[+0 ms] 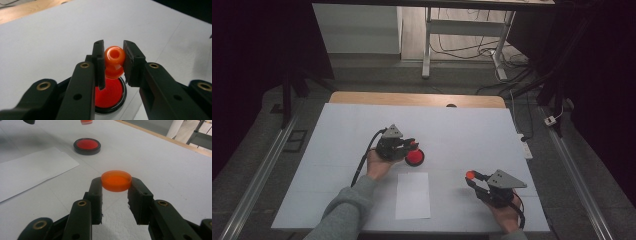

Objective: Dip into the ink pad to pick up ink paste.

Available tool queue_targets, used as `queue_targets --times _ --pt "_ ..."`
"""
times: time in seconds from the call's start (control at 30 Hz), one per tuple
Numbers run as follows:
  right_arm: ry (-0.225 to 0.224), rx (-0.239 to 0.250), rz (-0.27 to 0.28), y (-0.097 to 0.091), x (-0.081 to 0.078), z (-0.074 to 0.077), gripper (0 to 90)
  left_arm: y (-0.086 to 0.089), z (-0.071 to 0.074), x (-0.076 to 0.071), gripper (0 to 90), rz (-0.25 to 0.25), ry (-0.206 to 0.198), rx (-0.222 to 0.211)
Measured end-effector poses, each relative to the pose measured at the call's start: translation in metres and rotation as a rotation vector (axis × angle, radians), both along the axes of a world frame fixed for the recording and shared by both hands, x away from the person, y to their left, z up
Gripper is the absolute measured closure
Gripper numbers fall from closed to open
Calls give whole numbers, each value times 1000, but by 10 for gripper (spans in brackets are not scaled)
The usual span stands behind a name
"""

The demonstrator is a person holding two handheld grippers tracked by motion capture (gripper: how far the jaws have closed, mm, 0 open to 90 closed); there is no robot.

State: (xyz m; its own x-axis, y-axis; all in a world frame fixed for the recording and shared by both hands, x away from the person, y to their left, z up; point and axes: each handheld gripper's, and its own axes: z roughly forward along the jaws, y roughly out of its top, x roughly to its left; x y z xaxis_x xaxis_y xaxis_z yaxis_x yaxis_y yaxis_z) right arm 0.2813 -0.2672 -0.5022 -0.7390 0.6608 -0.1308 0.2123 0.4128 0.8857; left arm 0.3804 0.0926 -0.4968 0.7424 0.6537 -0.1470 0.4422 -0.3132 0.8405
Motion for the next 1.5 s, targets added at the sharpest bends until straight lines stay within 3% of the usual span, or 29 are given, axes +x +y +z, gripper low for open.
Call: queue_targets --times 0.27,0.53,0.87,1.0,1.23,1.5 --pt "2 -1 1 0 1 -1 651 -5 -16 7 727 7 33 76" --pt "2 -4 0 0 1 -1 652 -11 -24 10 727 1 40 107" --pt "0 -1 -1 -1 0 0 651 -11 -28 12 726 4 49 113" --pt "1 -4 0 -1 0 0 651 -10 -31 12 728 -1 48 93" --pt "0 -6 3 1 -1 0 652 -13 -31 10 730 -1 28 122" --pt "3 -5 1 0 -1 0 652 -13 -32 10 730 1 22 119"
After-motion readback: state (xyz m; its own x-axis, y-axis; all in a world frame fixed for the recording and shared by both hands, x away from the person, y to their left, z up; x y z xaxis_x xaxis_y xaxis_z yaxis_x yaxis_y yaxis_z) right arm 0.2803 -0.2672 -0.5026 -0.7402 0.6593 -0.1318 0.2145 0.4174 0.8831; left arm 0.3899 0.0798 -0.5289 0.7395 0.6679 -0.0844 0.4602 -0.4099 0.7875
